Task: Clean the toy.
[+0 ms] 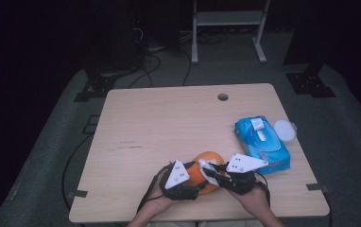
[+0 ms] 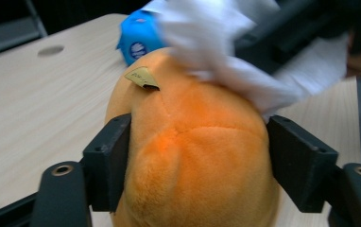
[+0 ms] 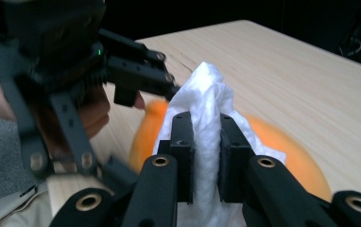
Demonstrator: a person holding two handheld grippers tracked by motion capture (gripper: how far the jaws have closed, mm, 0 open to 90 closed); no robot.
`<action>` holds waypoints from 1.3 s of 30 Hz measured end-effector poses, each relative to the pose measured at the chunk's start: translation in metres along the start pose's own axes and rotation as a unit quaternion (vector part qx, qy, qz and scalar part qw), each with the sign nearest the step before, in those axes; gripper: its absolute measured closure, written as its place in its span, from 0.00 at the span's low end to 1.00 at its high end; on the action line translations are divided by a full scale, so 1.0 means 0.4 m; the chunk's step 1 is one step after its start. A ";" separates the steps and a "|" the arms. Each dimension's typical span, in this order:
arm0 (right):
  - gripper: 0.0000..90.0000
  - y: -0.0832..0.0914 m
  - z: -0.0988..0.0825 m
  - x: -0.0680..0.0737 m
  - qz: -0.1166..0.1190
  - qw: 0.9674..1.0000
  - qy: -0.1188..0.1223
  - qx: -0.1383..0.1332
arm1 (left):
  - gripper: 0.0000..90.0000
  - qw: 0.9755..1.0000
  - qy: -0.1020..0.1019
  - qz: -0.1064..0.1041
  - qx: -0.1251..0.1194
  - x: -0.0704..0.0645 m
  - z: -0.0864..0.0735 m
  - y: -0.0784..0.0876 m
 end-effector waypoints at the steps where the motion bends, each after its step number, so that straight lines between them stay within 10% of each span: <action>1: 0.87 0.001 0.005 0.001 -0.002 1.000 0.005 -0.002 | 0.35 1.000 -0.011 0.001 -0.001 -0.005 0.002 0.000; 5: 0.87 0.017 -0.003 -0.044 -0.025 1.000 -0.008 0.000 | 0.37 1.000 -0.031 -0.001 0.003 0.010 0.004 0.012; 11: 0.87 0.018 -0.034 -0.077 -0.034 0.999 -0.035 0.010 | 0.20 0.999 0.038 -0.014 -0.011 0.028 0.015 0.011; 16: 0.87 0.003 -0.007 -0.035 -0.019 1.000 -0.004 0.004 | 0.31 0.999 0.041 -0.013 -0.008 0.033 0.008 0.024; 25: 0.87 0.017 -0.080 -0.120 -0.041 0.996 -0.070 0.022 | 0.37 0.999 0.048 -0.017 -0.014 0.051 -0.014 0.029; 31: 0.87 0.014 -0.055 -0.097 -0.023 0.998 -0.062 0.006 | 0.37 0.999 0.043 -0.018 -0.014 0.046 -0.021 0.032; 39: 0.87 0.012 -0.115 -0.148 -0.039 0.992 -0.115 0.025 | 0.36 0.999 0.045 -0.015 -0.017 0.043 -0.021 0.030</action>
Point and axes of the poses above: each handheld gripper's, and its own axes: y roughly backward along the jaws, z roughly out of its top, x roughly to its left, the point moved 8 cm from there along -y, roughly forward along the jaws, and after that the axes turned 4 degrees about y, right-handed, at the moved point
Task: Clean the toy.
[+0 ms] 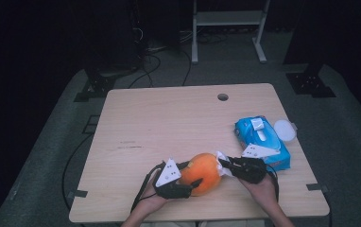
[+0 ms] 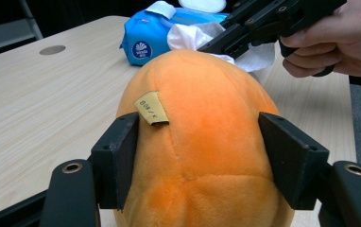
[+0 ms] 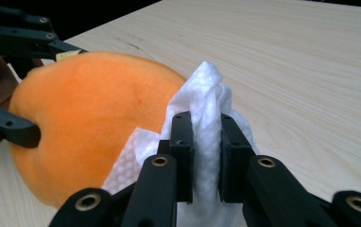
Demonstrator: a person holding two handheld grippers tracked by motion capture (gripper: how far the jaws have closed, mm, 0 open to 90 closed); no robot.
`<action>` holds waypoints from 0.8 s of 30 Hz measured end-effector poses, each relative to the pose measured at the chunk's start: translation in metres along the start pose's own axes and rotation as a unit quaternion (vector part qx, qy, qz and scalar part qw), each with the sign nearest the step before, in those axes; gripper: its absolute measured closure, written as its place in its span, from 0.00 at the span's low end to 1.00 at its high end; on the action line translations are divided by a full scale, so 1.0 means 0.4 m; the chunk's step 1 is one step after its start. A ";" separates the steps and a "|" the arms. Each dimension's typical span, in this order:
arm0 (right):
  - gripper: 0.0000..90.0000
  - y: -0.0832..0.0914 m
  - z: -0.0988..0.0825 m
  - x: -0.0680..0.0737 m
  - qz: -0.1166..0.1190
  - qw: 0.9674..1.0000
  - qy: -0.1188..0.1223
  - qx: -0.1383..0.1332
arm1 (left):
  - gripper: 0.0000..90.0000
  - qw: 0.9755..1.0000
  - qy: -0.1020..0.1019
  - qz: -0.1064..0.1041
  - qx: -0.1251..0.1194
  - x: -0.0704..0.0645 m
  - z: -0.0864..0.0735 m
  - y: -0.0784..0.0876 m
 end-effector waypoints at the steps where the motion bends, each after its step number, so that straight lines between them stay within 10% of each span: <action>1: 0.87 0.003 0.007 0.006 -0.002 1.000 0.006 -0.003 | 0.36 1.000 -0.001 -0.001 -0.002 -0.001 0.000 0.000; 6: 0.87 0.007 0.037 0.041 0.023 0.999 0.016 -0.026 | 0.35 1.000 -0.011 -0.006 -0.006 -0.011 -0.001 -0.002; 12: 0.87 0.004 0.006 -0.004 0.014 1.000 -0.022 -0.011 | 0.34 0.999 -0.033 -0.019 -0.003 -0.046 0.005 -0.016; 16: 0.87 0.020 0.039 0.028 0.019 0.999 0.003 -0.030 | 0.34 0.999 -0.042 -0.026 -0.003 -0.056 0.001 -0.017; 24: 0.87 0.009 0.026 0.016 0.019 1.000 0.003 -0.017 | 0.20 1.000 -0.001 -0.008 -0.006 -0.039 0.013 -0.021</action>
Point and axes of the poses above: each handheld gripper's, and its own axes: y roughly backward along the jaws, z roughly out of its top, x roughly to its left, the point moved 8 cm from there along -y, roughly forward along the jaws, and after that the axes turned 4 degrees about y, right-handed, at the moved point
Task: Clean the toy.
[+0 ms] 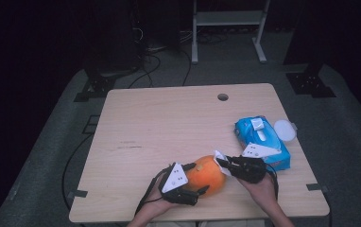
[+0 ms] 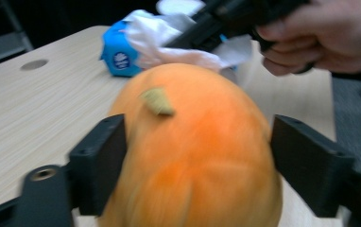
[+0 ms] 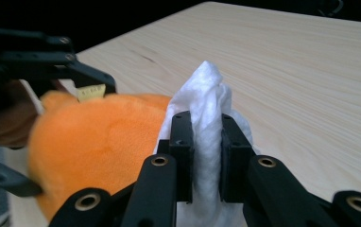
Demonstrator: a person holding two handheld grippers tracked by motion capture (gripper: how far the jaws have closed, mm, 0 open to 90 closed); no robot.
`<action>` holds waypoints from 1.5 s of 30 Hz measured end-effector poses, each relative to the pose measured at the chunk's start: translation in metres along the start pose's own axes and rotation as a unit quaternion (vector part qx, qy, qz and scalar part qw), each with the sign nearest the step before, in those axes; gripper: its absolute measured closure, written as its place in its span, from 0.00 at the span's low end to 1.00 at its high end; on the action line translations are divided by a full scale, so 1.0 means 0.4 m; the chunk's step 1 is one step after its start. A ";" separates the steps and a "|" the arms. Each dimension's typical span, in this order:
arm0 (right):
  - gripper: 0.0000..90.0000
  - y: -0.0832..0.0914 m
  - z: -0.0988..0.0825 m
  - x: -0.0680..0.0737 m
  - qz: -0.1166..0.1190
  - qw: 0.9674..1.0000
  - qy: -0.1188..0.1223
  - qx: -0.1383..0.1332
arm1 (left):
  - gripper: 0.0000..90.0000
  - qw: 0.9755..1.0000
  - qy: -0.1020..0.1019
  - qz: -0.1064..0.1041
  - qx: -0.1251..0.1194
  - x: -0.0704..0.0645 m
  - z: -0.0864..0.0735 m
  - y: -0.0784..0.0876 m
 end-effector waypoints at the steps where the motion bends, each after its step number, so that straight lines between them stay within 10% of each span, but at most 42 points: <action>1: 0.87 0.000 -0.003 -0.009 -0.004 1.000 -0.003 0.001 | 0.20 1.000 0.000 0.001 0.000 0.002 -0.004 -0.002; 20: 0.87 -0.005 -0.035 -0.050 -0.013 0.999 -0.027 0.023 | 0.30 0.999 -0.029 -0.031 0.006 -0.016 -0.020 0.004; 31: 0.87 0.015 0.023 0.028 0.026 1.000 0.007 -0.015 | 0.30 0.999 -0.040 -0.033 0.013 -0.023 -0.024 0.001; 39: 0.87 -0.007 -0.038 -0.047 -0.003 0.999 -0.041 0.019 | 0.31 0.998 -0.048 -0.038 0.018 -0.031 -0.024 -0.003; 45: 0.87 0.015 0.025 0.043 0.026 1.000 0.014 -0.010 | 0.31 0.998 -0.044 -0.038 0.018 -0.029 -0.025 -0.006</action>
Point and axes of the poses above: each handheld gripper's, and its own axes: y roughly backward along the jaws, z roughly out of its top, x roughly to its left, the point moved 8 cm from there along -y, roughly forward along the jaws, and after that the axes turned 4 degrees about y, right-handed, at the moved point
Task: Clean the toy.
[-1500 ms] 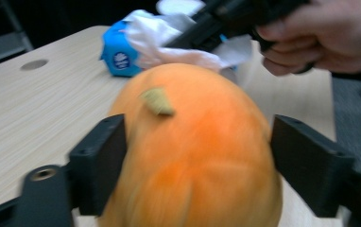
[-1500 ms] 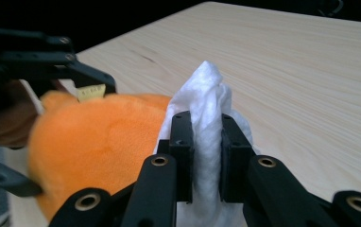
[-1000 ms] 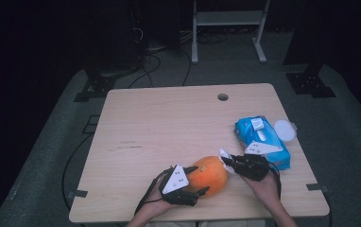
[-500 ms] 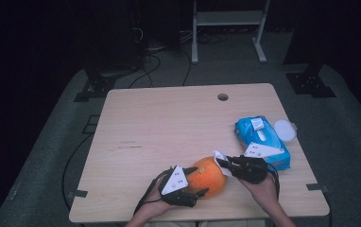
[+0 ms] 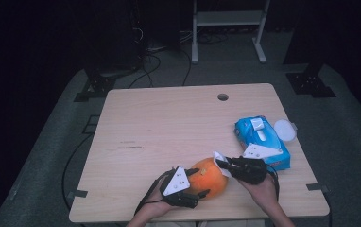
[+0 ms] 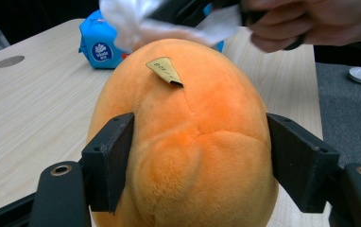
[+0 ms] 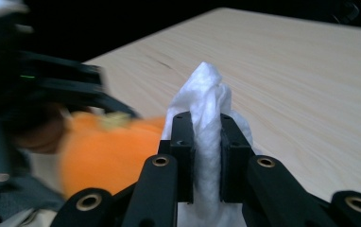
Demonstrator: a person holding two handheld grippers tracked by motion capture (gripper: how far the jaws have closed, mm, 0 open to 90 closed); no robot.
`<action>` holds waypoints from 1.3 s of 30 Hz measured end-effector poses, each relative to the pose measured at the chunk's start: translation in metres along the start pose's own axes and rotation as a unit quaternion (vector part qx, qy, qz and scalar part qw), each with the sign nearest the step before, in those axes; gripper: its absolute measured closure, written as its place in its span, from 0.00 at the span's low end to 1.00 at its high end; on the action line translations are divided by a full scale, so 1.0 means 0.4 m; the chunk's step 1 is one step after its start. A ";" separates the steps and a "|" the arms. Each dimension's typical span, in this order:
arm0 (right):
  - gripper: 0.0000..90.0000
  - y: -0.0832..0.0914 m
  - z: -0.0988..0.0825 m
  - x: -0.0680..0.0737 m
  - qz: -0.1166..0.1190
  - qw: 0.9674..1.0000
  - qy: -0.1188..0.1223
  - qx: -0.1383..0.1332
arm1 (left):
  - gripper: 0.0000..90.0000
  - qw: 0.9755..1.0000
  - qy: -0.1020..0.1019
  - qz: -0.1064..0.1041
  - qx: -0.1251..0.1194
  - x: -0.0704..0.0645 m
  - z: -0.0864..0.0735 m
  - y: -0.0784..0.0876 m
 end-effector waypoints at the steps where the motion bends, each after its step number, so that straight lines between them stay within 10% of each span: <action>1: 0.87 -0.001 0.007 0.017 0.003 1.000 0.012 0.001 | 0.32 1.000 -0.002 0.000 0.002 -0.001 0.000 0.000; 3: 0.87 -0.006 0.007 0.023 -0.002 1.000 0.027 0.007 | 0.33 1.000 -0.001 0.000 0.002 -0.002 -0.001 0.001; 11: 0.87 -0.012 -0.066 -0.088 -0.030 0.998 -0.041 0.032 | 0.34 1.000 -0.016 -0.007 0.007 -0.007 -0.001 0.001; 25: 0.88 -0.010 -0.068 -0.092 -0.030 0.998 -0.052 0.034 | 0.35 1.000 -0.023 -0.016 0.004 -0.012 -0.004 0.003; 30: 0.88 -0.003 -0.024 -0.040 -0.011 1.000 -0.023 0.015 | 0.35 1.000 -0.020 -0.019 0.003 -0.007 -0.008 0.007; 39: 0.88 -0.008 -0.057 -0.079 -0.024 0.998 -0.047 0.033 | 0.34 1.000 -0.025 -0.013 0.002 -0.011 -0.006 0.005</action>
Point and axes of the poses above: each handheld gripper's, and its own axes: y roughly backward along the jaws, z roughly out of its top, x roughly to its left, the point moved 8 cm from there along -y, roughly forward along the jaws, and after that the axes turned 4 degrees about y, right-handed, at the moved point
